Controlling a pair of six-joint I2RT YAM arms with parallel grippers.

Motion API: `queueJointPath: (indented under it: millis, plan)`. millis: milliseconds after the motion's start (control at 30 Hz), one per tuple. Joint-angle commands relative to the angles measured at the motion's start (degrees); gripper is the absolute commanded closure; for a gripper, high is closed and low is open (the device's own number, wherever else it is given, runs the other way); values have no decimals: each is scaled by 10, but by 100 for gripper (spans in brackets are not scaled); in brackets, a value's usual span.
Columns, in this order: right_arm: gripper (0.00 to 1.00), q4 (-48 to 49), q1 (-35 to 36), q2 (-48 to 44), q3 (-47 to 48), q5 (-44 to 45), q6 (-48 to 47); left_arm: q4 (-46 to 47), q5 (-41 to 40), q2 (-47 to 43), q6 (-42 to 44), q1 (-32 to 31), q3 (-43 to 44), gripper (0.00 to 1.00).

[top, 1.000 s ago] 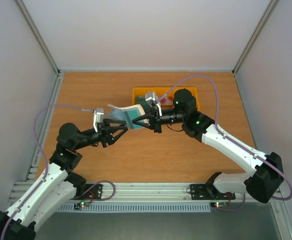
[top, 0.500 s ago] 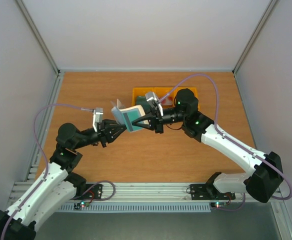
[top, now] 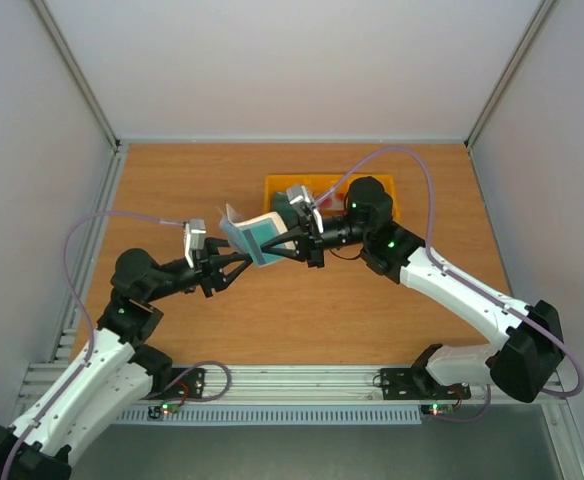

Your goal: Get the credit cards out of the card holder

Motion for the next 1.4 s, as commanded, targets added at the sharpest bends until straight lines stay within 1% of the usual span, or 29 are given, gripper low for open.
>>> queueJointPath:
  millis: [0, 67, 100, 167, 200, 233, 267, 300, 333, 433, 467, 500, 533, 567, 600, 667, 700, 733, 800, 833, 867, 967, 1033, 1100, 1200, 1367]
  plan:
    - [99, -69, 14, -8, 17, 49, -62, -29, 6, -23, 37, -9, 12, 55]
    - [99, -127, 10, -15, 36, 84, -86, -103, -22, -33, 59, -7, 25, 44]
    - [99, -153, 6, -20, 42, 108, -96, -174, -45, -36, 72, -6, 32, 40]
    - [99, -190, -4, -34, 49, 140, -111, -274, -141, -40, 117, 0, 41, 35]
    - [99, -201, -9, -40, 50, 159, -115, -317, -176, -41, 131, 3, 45, 34]
    - [99, -213, -13, -45, 53, 182, -120, -343, -190, -43, 154, 7, 45, 34]
    - [99, -228, -17, -50, 55, 211, -125, -361, -177, -46, 169, 11, 44, 34]
    - [99, -244, -20, -54, 60, 241, -129, -370, -143, -51, 194, 11, 44, 34]
    - [99, -259, -23, -56, 64, 278, -134, -373, -91, -59, 225, 11, 44, 34]
    - [99, -288, -26, -57, 71, 350, -143, -343, 77, -75, 268, 11, 42, 38]
    - [99, -295, -25, -54, 75, 359, -144, -318, 117, -80, 265, 10, 40, 39]
    - [99, -304, -25, -50, 80, 363, -142, -286, 137, -82, 254, 9, 39, 41]
    - [99, -310, -25, -45, 85, 363, -141, -251, 136, -80, 238, 8, 40, 44]
    - [99, -313, -25, -41, 87, 362, -138, -217, 134, -72, 205, 8, 45, 46]
    - [99, -312, -25, -39, 86, 360, -136, -179, 137, -63, 185, 8, 50, 47]
    - [99, -305, -23, -39, 81, 351, -134, -54, 116, -45, 114, 8, 46, 46]
    - [99, -296, -23, -39, 78, 333, -135, 6, 93, -37, 47, 8, 45, 45]
    - [99, -289, -23, -39, 76, 312, -135, 23, 64, -26, 2, 8, 49, 44]
    - [99, -269, -21, -42, 70, 248, -133, 28, 14, -5, -57, 8, 51, 44]
    - [99, -258, -19, -43, 65, 219, -134, 28, -7, 2, -67, 8, 49, 44]
    - [99, -251, -11, -45, 61, 208, -140, 29, -14, 9, -73, 8, 47, 45]
    - [99, -265, 15, -40, 64, 202, -176, 15, -33, 14, -58, -2, 44, 51]
    - [99, -243, 15, -38, 58, 180, -163, 8, -32, 14, -35, -6, 42, 54]
    - [99, -221, 19, -35, 52, 164, -156, 11, -37, 15, -30, -10, 39, 55]
    - [99, -232, 31, -24, 63, 165, -172, 17, -37, 15, -27, -16, 38, 60]
    - [99, -218, 32, -21, 67, 101, -168, 5, -60, 10, -24, -17, 30, 63]
